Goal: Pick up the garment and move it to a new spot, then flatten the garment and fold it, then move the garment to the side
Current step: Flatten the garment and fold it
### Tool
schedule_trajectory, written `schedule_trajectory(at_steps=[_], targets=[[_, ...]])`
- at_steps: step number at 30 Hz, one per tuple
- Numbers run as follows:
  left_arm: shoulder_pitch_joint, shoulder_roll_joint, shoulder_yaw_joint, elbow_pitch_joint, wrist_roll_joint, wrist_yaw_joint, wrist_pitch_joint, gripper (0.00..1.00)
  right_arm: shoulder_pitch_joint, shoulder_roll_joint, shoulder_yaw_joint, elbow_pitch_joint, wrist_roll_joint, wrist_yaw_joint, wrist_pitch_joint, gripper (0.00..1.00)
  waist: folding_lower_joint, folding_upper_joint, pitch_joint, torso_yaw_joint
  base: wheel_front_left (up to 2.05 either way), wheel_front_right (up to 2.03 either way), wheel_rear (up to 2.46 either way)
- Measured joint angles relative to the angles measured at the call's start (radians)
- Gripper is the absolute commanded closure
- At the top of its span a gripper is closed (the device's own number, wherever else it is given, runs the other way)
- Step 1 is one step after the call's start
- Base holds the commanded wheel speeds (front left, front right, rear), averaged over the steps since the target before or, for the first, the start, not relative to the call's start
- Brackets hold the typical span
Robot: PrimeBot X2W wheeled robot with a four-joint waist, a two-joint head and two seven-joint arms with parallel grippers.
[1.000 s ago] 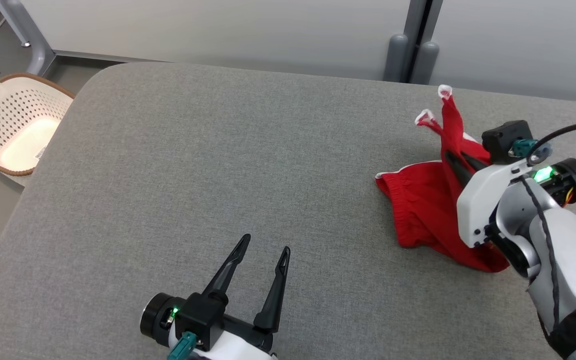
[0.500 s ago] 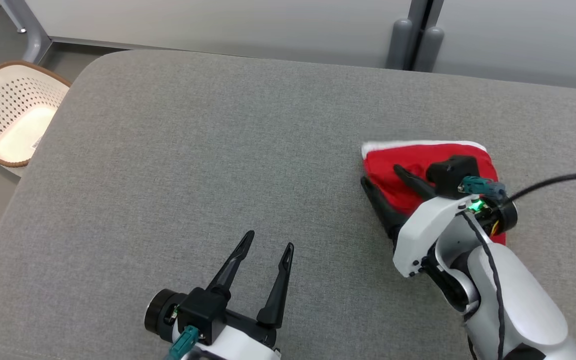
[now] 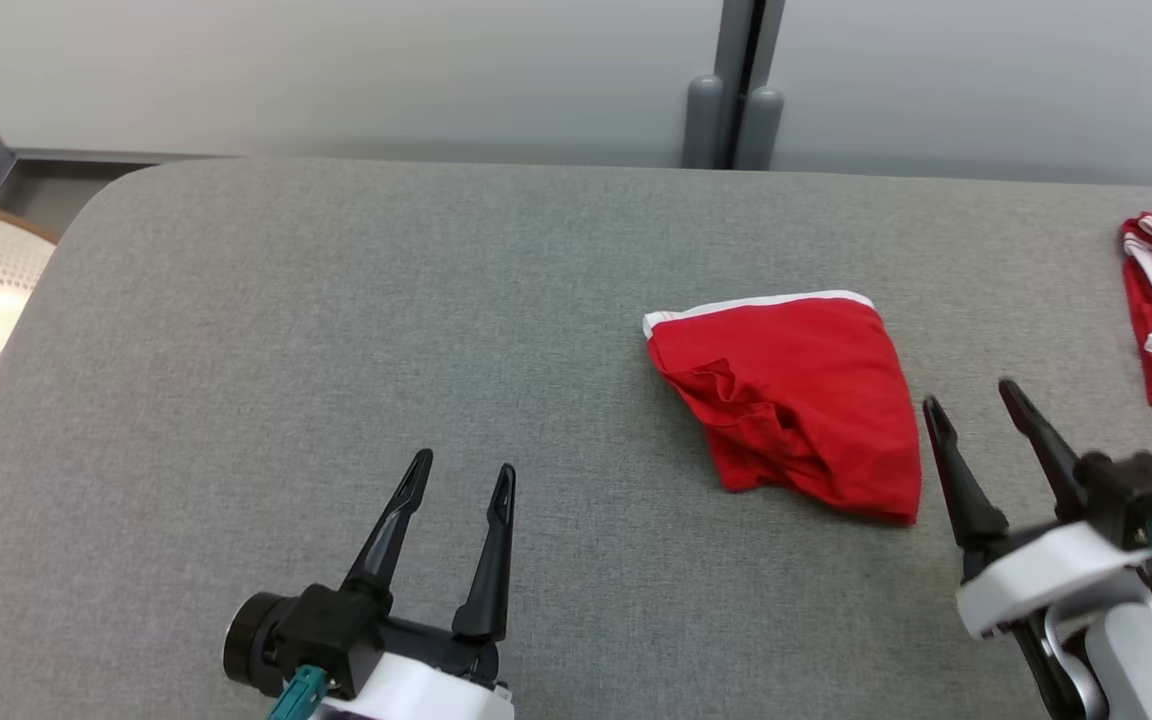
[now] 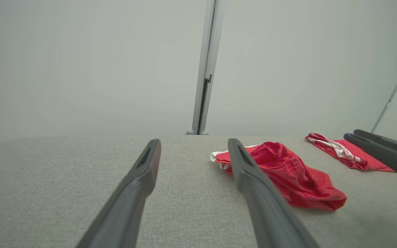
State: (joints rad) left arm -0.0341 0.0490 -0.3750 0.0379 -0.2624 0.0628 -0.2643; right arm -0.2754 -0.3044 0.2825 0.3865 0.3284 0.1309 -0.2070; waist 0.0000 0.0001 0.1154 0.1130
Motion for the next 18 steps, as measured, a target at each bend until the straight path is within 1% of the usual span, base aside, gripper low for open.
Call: schedule_trajectory(at_steps=[4,7,8,11,15,18], targets=[[0.033,0.0,0.021,-0.013,0.013,-0.002,0.0,0.0,0.058,0.004,-0.007,0.045,-0.006,0.0,-0.041,0.0,0.0,0.0,-0.017,-0.021,0.0,0.0,0.0],[0.048,0.0,0.021,-0.015,0.019,-0.009,0.0,0.0,0.054,0.013,0.025,0.072,-0.007,0.0,-0.049,0.0,0.0,0.0,-0.022,-0.023,0.0,0.0,0.0],[0.048,0.0,0.021,-0.015,0.019,-0.009,0.0,0.0,0.054,0.013,0.025,0.072,-0.007,0.0,-0.049,0.51,0.0,0.0,-0.022,-0.023,0.0,0.0,0.0],[0.046,0.0,0.005,-0.015,0.023,-0.016,0.0,0.0,-0.014,-0.001,0.063,0.097,-0.015,0.0,-0.052,1.0,0.0,0.0,-0.015,-0.008,0.0,0.0,0.0],[0.024,0.0,-0.028,-0.006,0.021,-0.022,0.0,0.0,-0.142,-0.022,0.124,0.165,-0.019,0.0,-0.052,1.0,0.0,0.0,0.001,0.027,0.0,0.0,0.0],[0.019,0.0,-0.065,0.02,0.026,-0.027,0.0,0.0,-0.215,-0.019,0.19,0.238,0.022,0.0,-0.038,1.0,-0.0001,0.0,0.01,0.062,0.0,0.0,0.0]])
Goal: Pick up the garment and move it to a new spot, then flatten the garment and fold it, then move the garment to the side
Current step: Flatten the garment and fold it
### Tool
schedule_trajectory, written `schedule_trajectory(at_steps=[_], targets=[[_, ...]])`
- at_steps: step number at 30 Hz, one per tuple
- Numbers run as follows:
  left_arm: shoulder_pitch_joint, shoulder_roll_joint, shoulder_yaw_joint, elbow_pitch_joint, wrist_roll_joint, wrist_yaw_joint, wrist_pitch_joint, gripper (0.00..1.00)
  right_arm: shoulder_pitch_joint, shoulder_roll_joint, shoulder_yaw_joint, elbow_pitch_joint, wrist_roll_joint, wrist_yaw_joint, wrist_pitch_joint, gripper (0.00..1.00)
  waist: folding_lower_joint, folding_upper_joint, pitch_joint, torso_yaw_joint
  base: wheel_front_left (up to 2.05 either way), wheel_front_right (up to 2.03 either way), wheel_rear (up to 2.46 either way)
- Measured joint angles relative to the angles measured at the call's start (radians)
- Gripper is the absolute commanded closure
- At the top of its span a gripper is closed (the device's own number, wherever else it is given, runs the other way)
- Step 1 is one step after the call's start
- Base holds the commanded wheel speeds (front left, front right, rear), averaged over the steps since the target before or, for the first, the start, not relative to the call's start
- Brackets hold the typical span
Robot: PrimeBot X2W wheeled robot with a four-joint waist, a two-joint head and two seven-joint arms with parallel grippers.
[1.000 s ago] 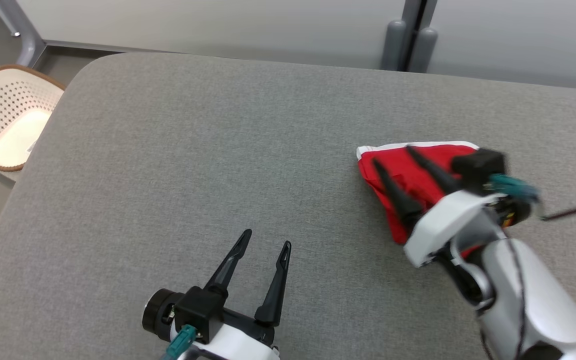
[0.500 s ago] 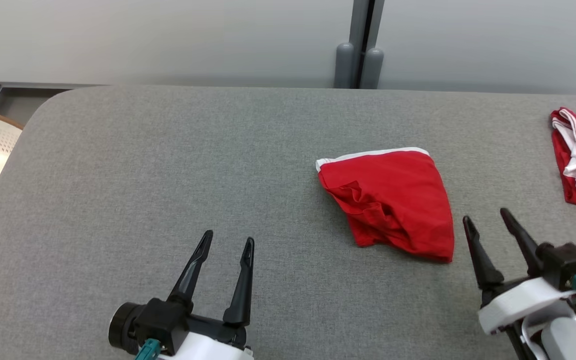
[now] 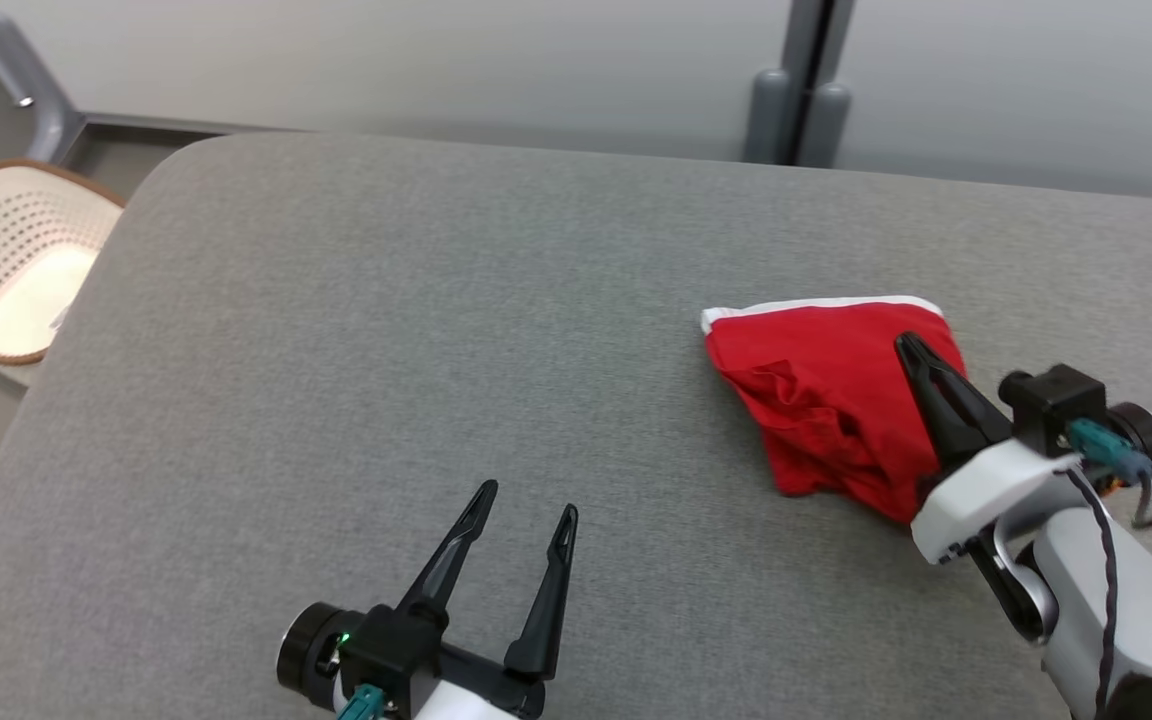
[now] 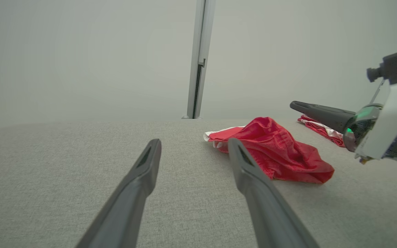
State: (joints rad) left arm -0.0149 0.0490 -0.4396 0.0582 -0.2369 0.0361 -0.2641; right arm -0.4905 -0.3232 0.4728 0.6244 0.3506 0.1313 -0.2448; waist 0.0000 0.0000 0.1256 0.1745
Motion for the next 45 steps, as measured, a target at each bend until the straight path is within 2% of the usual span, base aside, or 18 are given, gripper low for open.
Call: schedule_trajectory(at_steps=[5,12,21,26,29,30,31,32,33,38,41,45], targets=[[-0.035,0.0,-0.039,0.013,-0.004,-0.005,0.0,0.0,-0.081,-0.003,0.108,0.119,0.056,0.0,0.007,1.0,0.0,0.0,0.019,0.057,0.0,0.0,0.0],[-0.037,0.0,-0.046,0.009,-0.004,0.0,0.0,0.0,-0.065,0.041,0.215,0.203,0.113,0.0,-0.011,1.0,0.0,0.0,0.035,0.107,0.0,0.0,0.0],[-0.037,0.0,-0.048,-0.003,-0.001,-0.002,0.0,0.0,-0.021,0.053,0.224,0.24,0.132,0.0,-0.016,1.0,0.0,0.0,0.042,0.116,0.0,0.0,0.0],[-0.04,0.0,-0.038,-0.005,0.002,-0.006,0.0,0.0,-0.023,0.094,0.21,0.256,0.131,0.0,-0.019,1.0,0.0001,0.0,0.044,0.101,0.0,0.0,0.0],[-0.039,0.0,-0.023,-0.004,0.007,-0.006,0.0,0.0,-0.026,0.114,0.183,0.216,0.118,0.0,-0.018,0.99,0.0001,0.0,0.034,0.083,0.0,0.0,0.0],[-0.038,0.0,-0.015,-0.007,0.007,-0.006,0.0,0.0,-0.026,0.117,0.169,0.19,0.106,0.0,-0.018,0.82,0.0,0.0,0.029,0.075,0.0,0.0,0.0],[-0.036,0.0,-0.004,-0.011,0.007,-0.003,0.0,0.0,-0.026,0.119,0.153,0.162,0.092,0.0,-0.018,0.56,0.0001,0.0,0.024,0.067,0.0,0.0,0.0],[-0.033,0.0,0.007,-0.016,0.006,0.0,0.0,0.0,-0.023,0.119,0.135,0.133,0.08,0.0,-0.018,0.13,0.0001,0.0,0.018,0.058,0.0,0.0,0.0],[-0.029,0.0,0.022,-0.024,0.001,0.005,0.0,0.0,-0.016,0.122,0.113,0.096,0.067,0.0,-0.018,0.0,0.0001,0.0,0.011,0.047,0.0,0.0,0.0],[0.017,0.0,0.103,-0.072,-0.035,0.018,0.0,0.0,0.095,0.148,-0.038,-0.119,-0.037,0.0,-0.019,0.0,0.0001,0.0,-0.033,-0.007,0.0,0.0,0.0],[0.039,0.0,0.15,-0.093,-0.018,0.023,0.0,0.0,0.198,0.178,-0.142,-0.228,-0.071,0.0,-0.019,0.0,0.0001,0.0,-0.062,-0.038,0.0,0.0,0.0],[0.082,0.0,0.197,-0.112,0.01,0.036,0.0,0.0,0.324,0.192,-0.203,-0.339,-0.099,0.0,-0.019,0.0,0.0001,0.0,-0.1,-0.077,0.0,0.0,0.0]])
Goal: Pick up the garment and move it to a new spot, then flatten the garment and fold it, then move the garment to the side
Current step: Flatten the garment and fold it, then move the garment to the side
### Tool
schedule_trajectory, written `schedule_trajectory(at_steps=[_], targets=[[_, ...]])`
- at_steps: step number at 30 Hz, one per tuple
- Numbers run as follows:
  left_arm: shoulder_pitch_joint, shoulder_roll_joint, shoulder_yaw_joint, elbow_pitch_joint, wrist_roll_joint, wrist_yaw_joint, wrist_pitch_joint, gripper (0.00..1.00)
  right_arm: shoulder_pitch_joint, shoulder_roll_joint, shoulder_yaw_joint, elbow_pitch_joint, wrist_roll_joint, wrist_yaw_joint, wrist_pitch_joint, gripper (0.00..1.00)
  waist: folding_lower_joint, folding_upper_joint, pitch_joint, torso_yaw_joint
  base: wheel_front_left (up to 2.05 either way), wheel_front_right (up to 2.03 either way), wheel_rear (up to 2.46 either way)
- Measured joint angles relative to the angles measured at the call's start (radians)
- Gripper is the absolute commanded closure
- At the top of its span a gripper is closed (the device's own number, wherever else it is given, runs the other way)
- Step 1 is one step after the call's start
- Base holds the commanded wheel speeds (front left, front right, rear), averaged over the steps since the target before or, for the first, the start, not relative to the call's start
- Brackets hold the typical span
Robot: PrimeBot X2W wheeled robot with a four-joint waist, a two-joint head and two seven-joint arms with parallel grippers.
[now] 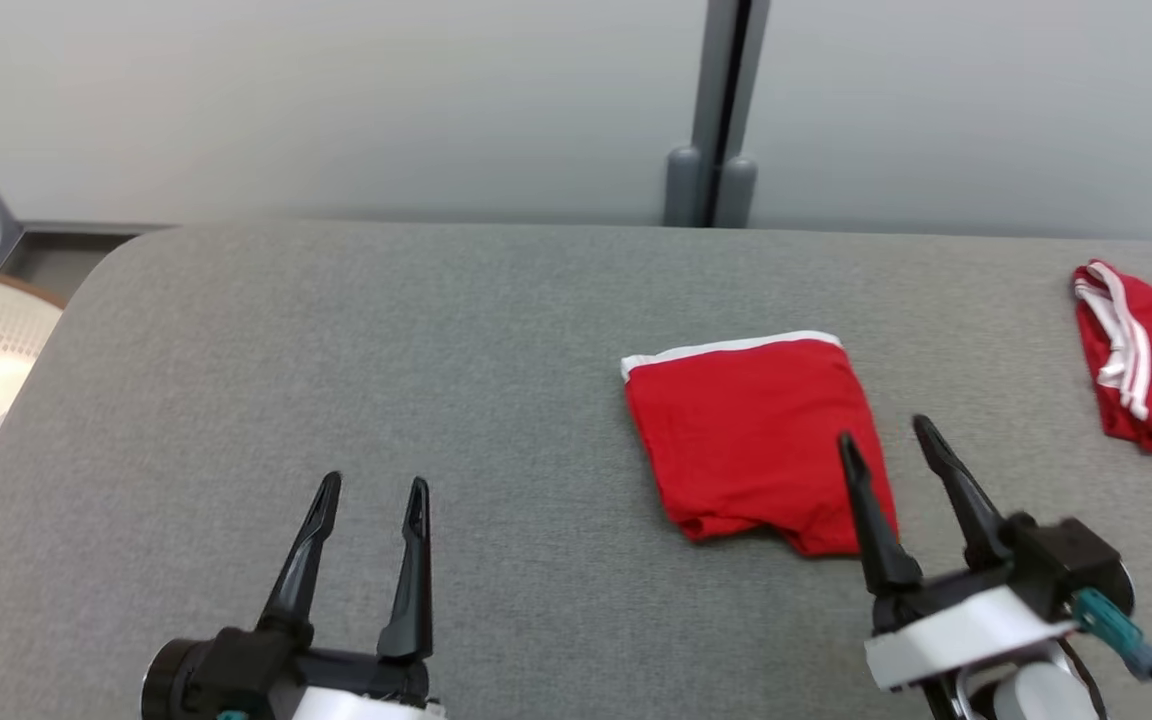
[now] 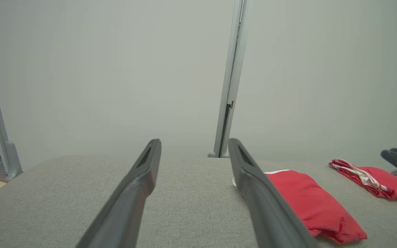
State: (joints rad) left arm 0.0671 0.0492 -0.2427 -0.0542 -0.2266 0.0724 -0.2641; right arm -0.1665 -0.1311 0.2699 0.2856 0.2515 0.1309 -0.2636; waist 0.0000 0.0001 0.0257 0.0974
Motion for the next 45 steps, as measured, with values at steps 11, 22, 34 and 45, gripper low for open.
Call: schedule_trajectory(at_steps=[11,22,34,45], targets=[[0.147,0.0,0.094,-0.005,0.068,0.057,0.0,0.0,0.159,0.018,-0.055,-0.052,-0.013,0.0,0.0,0.0,0.0,0.0,-0.079,-0.096,0.0,0.0,0.0],[0.149,0.0,0.092,0.03,0.103,0.071,0.0,0.0,0.167,0.021,-0.06,-0.038,-0.002,0.0,0.0,0.0,0.0,0.0,-0.089,-0.096,0.0,0.0,0.0],[0.123,0.0,0.068,0.043,0.121,0.065,0.0,0.0,0.156,0.004,-0.041,-0.025,0.004,0.0,0.0,0.0,0.0,0.0,-0.063,-0.058,0.0,0.0,0.0],[0.046,0.0,0.01,0.043,0.137,0.056,0.0,0.0,-0.062,-0.081,0.042,0.17,0.23,0.0,0.0,0.0,0.0,0.0,0.033,-0.003,0.0,0.0,0.0]])
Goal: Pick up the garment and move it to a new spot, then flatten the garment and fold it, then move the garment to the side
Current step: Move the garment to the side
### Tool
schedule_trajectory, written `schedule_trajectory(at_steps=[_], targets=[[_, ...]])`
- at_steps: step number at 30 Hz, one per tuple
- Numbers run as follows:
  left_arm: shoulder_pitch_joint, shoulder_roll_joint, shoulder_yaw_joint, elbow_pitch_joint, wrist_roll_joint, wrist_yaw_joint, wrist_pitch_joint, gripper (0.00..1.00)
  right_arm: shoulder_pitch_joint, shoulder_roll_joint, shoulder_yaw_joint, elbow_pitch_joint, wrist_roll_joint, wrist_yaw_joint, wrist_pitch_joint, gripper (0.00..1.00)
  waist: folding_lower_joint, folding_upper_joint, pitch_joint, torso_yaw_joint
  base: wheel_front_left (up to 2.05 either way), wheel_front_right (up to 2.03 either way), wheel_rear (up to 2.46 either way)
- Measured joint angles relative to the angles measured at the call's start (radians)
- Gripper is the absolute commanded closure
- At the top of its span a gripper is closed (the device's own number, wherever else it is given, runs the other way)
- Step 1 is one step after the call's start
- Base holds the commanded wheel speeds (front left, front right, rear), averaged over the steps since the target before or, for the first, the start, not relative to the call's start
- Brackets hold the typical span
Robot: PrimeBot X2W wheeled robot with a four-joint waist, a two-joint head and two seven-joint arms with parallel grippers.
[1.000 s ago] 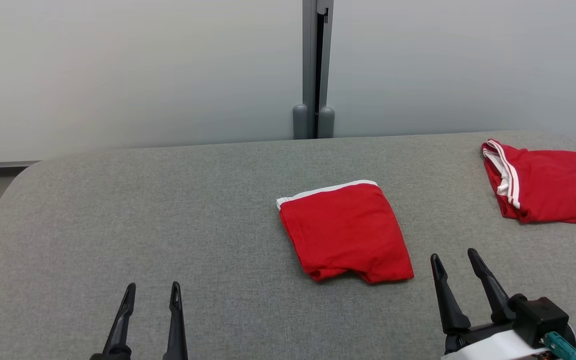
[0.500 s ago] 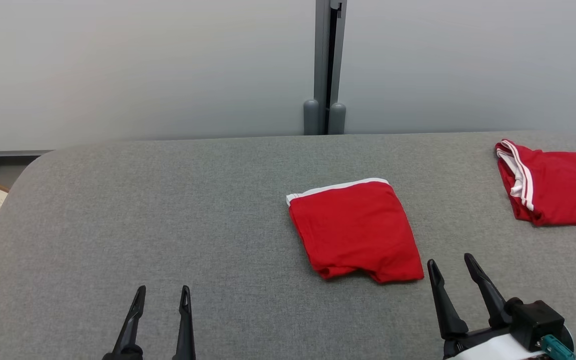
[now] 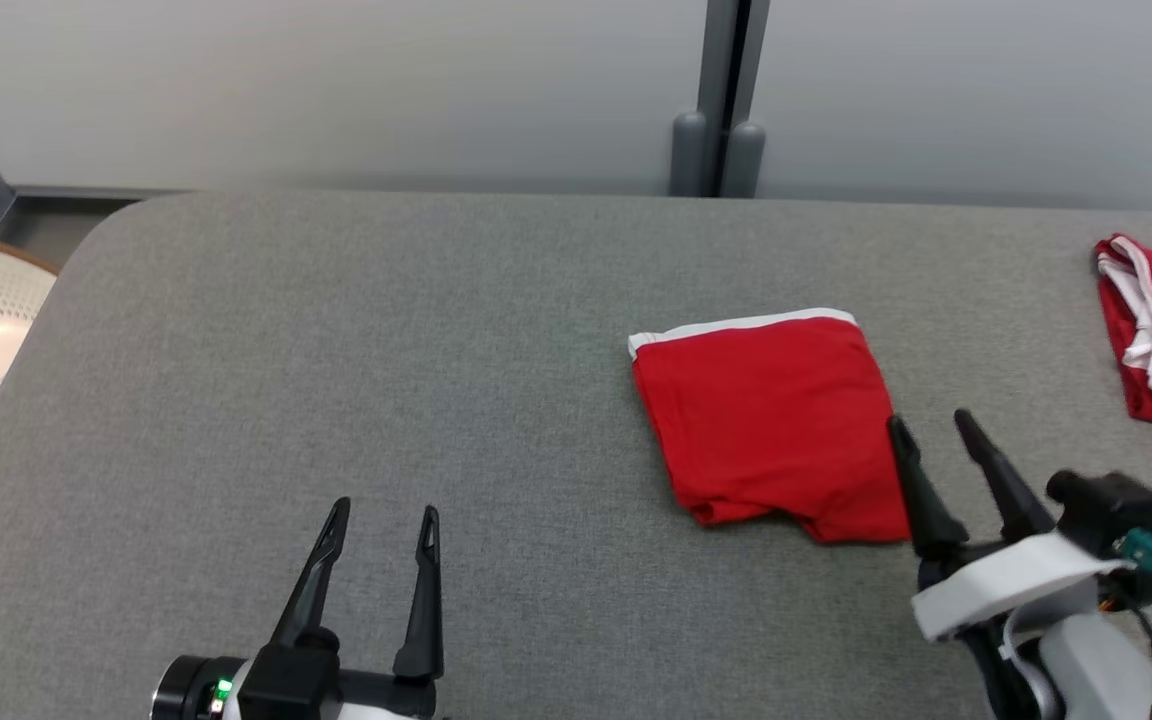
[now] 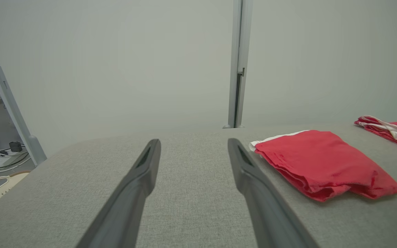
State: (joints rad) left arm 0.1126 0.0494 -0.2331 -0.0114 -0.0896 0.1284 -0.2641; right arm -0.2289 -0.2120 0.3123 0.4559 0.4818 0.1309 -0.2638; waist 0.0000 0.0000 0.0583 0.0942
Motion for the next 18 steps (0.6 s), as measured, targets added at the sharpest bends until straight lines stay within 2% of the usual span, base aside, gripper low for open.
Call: schedule_trajectory(at_steps=[4,8,12,18], targets=[[-0.055,0.0,-0.039,0.0,-0.003,-0.004,0.0,0.0,-0.119,-0.098,0.059,0.093,0.132,0.0,0.007,0.0,0.0001,0.0,0.065,0.029,0.0,0.0,0.0],[-0.107,0.0,-0.073,-0.003,-0.01,-0.004,0.0,0.0,-0.201,-0.175,0.115,0.162,0.294,0.0,0.1,0.0,0.0,0.0,0.129,0.063,0.0,0.0,0.0],[-0.139,0.0,-0.097,-0.01,-0.018,0.0,0.0,0.0,-0.246,-0.228,0.165,0.171,0.452,0.0,0.201,0.0,0.0,0.0,0.18,0.096,0.0,0.0,0.0],[-0.162,0.0,-0.107,-0.034,-0.019,0.005,0.0,0.0,-0.287,-0.304,0.245,0.179,0.563,0.0,0.301,0.0,0.0,0.0,0.225,0.126,0.0,0.0,0.0]])
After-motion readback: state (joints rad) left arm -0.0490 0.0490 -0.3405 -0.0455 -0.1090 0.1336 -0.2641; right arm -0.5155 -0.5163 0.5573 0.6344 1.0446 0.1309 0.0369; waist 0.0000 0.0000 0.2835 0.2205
